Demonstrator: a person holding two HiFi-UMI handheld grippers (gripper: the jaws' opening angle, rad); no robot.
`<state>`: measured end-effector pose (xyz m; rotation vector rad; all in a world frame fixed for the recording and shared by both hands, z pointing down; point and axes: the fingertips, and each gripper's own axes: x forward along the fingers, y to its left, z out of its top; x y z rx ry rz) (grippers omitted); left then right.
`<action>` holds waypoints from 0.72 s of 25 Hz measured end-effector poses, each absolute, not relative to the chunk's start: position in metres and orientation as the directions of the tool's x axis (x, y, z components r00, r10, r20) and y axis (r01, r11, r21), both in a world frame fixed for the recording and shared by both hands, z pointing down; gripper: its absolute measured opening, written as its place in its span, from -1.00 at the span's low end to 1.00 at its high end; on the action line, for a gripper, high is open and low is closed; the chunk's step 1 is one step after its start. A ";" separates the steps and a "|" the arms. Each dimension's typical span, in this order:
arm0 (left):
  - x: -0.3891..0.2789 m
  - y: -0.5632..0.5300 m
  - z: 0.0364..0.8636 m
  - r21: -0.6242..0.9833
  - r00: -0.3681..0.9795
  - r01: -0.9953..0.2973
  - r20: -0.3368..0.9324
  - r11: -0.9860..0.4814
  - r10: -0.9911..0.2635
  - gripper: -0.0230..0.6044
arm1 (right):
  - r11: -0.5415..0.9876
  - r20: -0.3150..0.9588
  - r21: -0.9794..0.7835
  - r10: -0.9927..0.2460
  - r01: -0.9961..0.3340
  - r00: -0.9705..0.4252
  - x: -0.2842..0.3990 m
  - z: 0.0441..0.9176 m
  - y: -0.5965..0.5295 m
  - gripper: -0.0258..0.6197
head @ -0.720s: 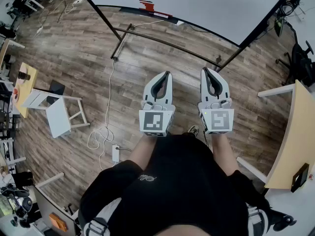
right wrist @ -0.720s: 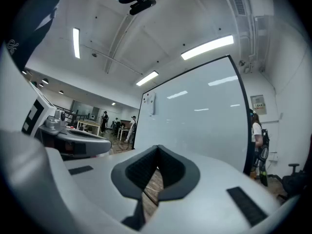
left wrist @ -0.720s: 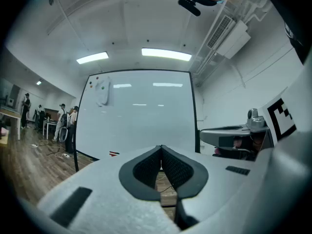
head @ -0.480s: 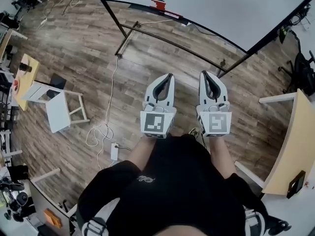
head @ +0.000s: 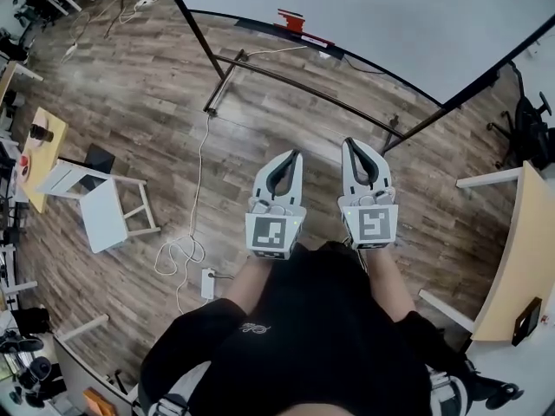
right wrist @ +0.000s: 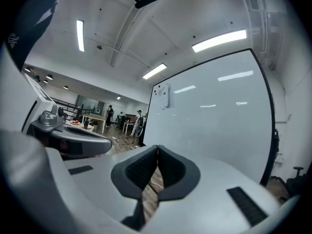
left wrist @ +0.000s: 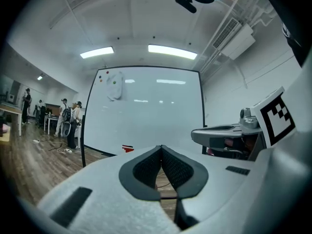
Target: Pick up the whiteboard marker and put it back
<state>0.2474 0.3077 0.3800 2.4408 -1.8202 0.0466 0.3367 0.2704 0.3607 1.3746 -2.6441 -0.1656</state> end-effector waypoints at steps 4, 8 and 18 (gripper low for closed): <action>0.214 0.295 0.387 0.091 0.267 -0.962 0.096 -0.258 -0.959 -0.91 | 0.575 0.111 0.165 -0.818 -0.801 -0.564 0.315 0.366 0.262 -0.91; 0.215 0.280 0.397 0.113 0.296 -0.952 0.114 -0.284 -0.948 -0.91 | 0.582 0.150 0.199 -0.813 -0.789 -0.562 0.305 0.374 0.247 -0.91; 0.214 0.166 0.408 0.074 0.301 -0.953 0.160 -0.292 -0.940 -0.91 | 0.602 0.150 0.152 -0.798 -0.784 -0.584 0.300 0.385 0.118 -0.91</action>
